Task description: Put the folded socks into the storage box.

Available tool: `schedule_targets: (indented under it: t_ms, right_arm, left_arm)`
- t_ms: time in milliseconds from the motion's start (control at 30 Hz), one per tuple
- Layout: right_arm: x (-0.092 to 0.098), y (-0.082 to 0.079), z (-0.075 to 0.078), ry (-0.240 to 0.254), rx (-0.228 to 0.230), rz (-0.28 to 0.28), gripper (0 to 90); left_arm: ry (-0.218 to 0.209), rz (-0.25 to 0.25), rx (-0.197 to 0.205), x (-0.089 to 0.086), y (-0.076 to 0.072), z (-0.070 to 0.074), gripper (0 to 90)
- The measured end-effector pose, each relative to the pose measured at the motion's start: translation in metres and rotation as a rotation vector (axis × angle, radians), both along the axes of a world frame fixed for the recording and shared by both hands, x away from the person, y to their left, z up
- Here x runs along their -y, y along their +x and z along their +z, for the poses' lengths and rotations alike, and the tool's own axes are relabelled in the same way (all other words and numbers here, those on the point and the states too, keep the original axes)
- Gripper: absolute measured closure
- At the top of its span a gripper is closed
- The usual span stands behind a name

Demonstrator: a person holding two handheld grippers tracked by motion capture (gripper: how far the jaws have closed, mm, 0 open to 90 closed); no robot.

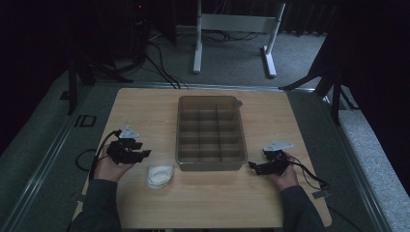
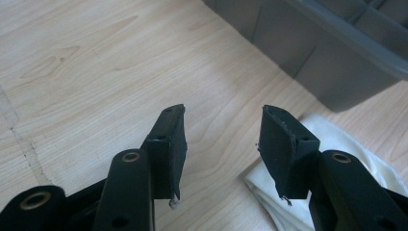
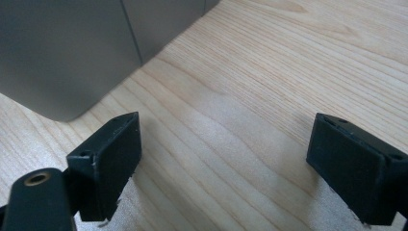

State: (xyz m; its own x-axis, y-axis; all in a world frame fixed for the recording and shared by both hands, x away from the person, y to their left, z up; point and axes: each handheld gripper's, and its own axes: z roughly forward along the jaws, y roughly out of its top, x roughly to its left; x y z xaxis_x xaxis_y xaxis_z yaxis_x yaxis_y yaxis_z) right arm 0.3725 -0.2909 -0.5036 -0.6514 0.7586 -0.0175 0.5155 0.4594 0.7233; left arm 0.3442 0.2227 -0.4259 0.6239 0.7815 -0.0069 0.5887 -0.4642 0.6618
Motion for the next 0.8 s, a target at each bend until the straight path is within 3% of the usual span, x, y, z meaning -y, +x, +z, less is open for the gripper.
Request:
schedule_targets:
  t_ms: [200, 400, 800]
  right_arm:
    - [0.0, 0.0, 0.0, 0.0, 0.0, 0.0, 11.4]
    - [0.0, 0.0, 0.0, 0.001, -0.001, -0.001, 11.5]
    - [0.0, 0.0, 0.0, 0.0, -0.001, -0.001, 11.5]
  left_arm:
    - [0.008, -0.034, -0.017, 0.004, -0.002, 0.0, 52.0]
    - [0.067, -0.087, -0.047, 0.012, -0.004, -0.002, 52.0]
    - [0.115, -0.156, -0.078, 0.023, -0.006, -0.003, 52.0]
